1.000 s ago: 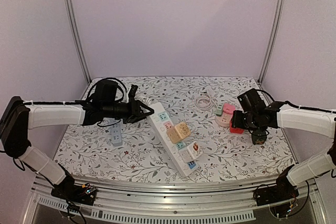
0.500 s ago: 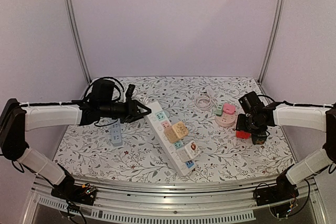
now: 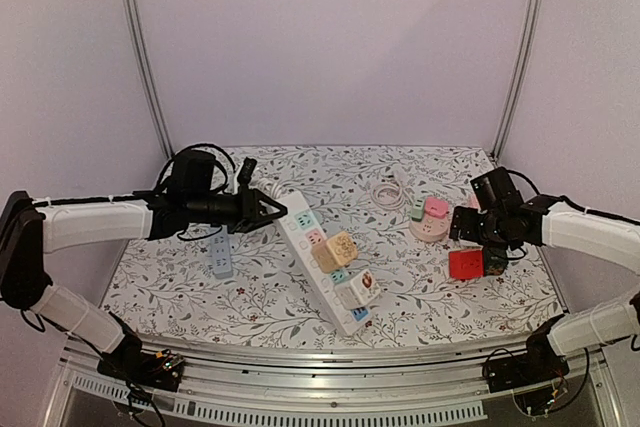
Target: Pull the plug off the socket
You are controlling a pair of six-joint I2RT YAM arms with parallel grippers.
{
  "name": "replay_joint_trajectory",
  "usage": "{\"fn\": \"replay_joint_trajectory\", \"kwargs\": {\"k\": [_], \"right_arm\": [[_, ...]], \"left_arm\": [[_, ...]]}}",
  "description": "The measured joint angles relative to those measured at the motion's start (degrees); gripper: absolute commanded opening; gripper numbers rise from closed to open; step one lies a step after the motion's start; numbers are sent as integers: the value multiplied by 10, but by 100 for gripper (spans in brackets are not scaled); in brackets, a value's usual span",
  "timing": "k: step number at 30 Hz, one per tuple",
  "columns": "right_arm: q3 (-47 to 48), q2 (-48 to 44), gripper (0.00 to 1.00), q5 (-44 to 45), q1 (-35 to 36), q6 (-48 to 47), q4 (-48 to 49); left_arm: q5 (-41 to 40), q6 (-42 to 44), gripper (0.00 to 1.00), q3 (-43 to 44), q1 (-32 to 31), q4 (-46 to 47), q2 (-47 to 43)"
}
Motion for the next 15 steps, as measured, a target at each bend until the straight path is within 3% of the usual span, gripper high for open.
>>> {"fn": "replay_joint_trajectory", "kwargs": {"k": [6, 15], "right_arm": [[16, -62, 95, -86, 31, -53, 5], [100, -59, 96, -172, 223, -130, 61]], "left_arm": [[3, 6, 0, 0, 0, -1, -4], [6, 7, 0, 0, 0, -1, -5]]}}
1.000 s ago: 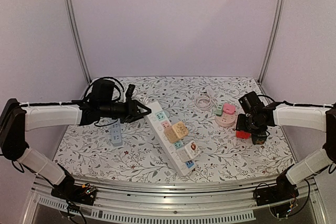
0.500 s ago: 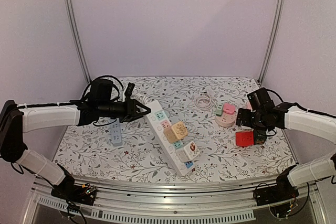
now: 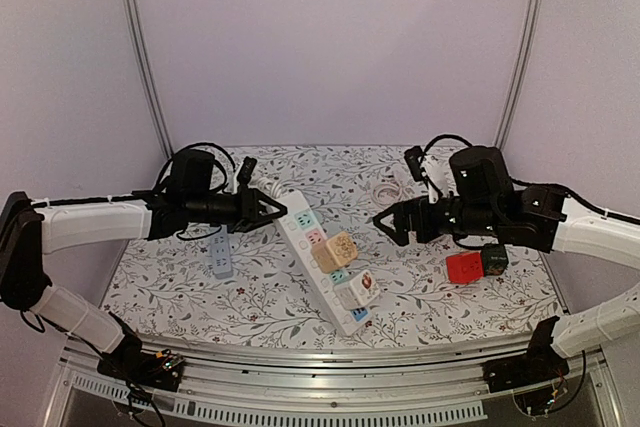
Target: Pull the plug off the socket
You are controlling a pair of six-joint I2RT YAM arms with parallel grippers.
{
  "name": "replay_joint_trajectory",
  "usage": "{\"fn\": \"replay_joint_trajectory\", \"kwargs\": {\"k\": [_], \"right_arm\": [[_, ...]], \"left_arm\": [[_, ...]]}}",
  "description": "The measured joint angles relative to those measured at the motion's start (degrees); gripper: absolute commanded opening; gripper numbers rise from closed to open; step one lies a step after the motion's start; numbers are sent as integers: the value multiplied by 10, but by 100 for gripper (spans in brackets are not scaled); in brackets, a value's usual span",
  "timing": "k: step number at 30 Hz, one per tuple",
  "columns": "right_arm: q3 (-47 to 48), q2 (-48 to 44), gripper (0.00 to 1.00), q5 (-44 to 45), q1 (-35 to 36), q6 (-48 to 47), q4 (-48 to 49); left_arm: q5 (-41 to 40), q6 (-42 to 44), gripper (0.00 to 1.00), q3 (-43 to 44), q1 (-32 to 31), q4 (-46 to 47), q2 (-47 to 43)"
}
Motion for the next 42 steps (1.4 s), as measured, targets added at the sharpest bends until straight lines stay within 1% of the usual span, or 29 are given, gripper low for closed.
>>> {"fn": "replay_joint_trajectory", "kwargs": {"k": [7, 13, 17, 20, 25, 30, 34, 37, 42], "right_arm": [[70, 128, 96, -7, 76, -9, 49], [110, 226, 94, -14, 113, -11, 56], [138, 266, 90, -17, 124, -12, 62], [146, 286, 81, -17, 125, -12, 69], [148, 306, 64, -20, 123, -9, 73], [149, 310, 40, -28, 122, -7, 73], [149, 310, 24, -39, 120, -4, 75], [143, 310, 17, -60, 113, 2, 88], [120, 310, 15, -117, 92, 23, 133]], "left_arm": [[2, 0, 0, 0, 0, 1, 0], [3, 0, 0, 0, 0, 2, 0], [5, 0, 0, 0, 0, 2, 0], [5, 0, 0, 0, 0, 2, 0], [7, -1, 0, -2, 0, 1, 0], [12, 1, 0, -4, 2, -3, -3], [15, 7, 0, -6, 2, -8, -9], [19, 10, 0, -7, 2, -9, -12], [17, 13, 0, -10, 4, -8, -15]]}}
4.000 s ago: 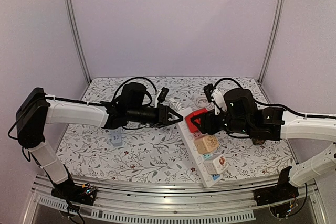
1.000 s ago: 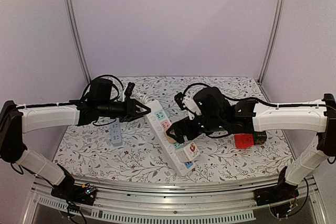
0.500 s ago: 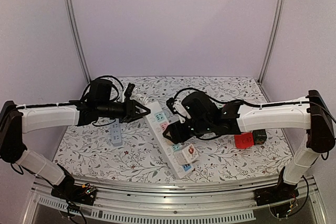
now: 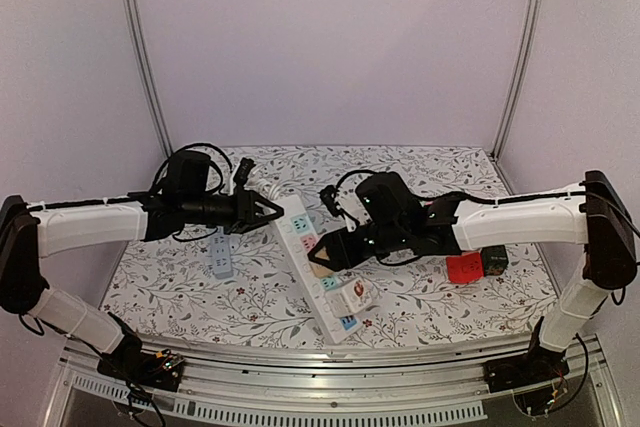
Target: Pull the plug off the socket
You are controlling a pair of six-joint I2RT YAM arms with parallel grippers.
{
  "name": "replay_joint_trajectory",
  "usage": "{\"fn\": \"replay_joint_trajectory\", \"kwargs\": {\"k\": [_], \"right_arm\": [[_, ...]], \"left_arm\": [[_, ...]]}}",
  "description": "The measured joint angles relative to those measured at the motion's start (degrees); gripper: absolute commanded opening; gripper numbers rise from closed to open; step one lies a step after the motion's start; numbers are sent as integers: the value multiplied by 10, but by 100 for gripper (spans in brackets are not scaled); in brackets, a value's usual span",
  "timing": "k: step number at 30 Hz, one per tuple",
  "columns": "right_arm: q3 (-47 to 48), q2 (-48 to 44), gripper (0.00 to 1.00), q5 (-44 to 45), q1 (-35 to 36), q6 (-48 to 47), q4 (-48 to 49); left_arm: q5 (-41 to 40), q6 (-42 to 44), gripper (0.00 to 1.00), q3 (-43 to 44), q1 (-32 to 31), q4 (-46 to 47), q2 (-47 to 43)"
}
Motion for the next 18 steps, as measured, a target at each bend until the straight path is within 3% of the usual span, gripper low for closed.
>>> {"fn": "replay_joint_trajectory", "kwargs": {"k": [7, 18], "right_arm": [[-4, 0, 14, 5, 5, 5, 9], [56, 16, 11, 184, 76, -1, -86]], "left_arm": [[-11, -2, 0, -5, 0, -1, -7], [-22, -7, 0, -3, 1, -18, -7]]}}
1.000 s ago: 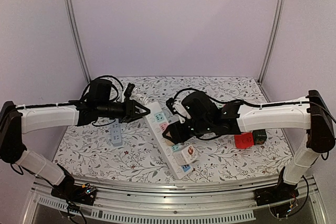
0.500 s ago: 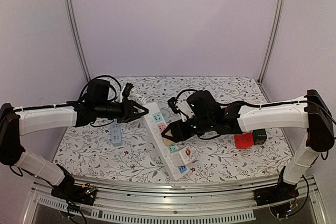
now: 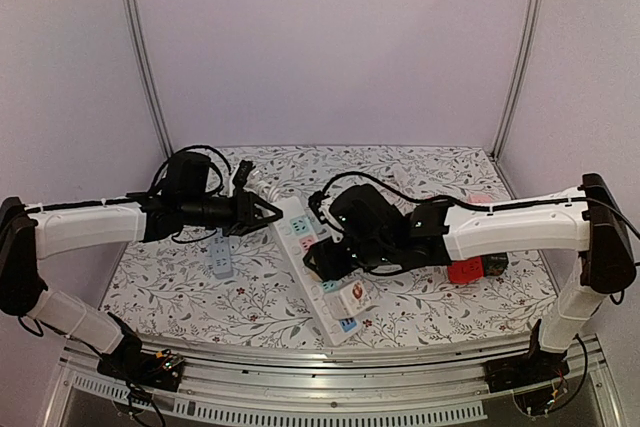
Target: Pull the plug off the socket
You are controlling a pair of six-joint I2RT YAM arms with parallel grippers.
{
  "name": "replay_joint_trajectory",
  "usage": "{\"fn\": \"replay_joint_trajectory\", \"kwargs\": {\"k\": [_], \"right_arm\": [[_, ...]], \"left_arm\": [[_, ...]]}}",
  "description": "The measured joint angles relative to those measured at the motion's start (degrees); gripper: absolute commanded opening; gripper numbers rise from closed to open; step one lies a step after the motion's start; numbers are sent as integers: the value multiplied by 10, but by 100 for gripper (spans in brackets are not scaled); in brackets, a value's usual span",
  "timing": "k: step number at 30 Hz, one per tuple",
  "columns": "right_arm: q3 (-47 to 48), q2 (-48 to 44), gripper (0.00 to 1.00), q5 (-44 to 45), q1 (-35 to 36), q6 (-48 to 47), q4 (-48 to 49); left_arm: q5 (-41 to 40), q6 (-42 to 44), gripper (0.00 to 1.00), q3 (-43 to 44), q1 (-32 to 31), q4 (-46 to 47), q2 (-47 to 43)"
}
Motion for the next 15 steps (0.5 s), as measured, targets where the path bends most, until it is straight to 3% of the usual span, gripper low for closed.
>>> {"fn": "replay_joint_trajectory", "kwargs": {"k": [7, 15], "right_arm": [[4, 1, 11, -5, -5, 5, -5], [-21, -7, 11, -133, -50, 22, 37]], "left_arm": [[7, 9, 0, 0, 1, 0, 0], [12, 17, 0, 0, 6, -1, 0]]}}
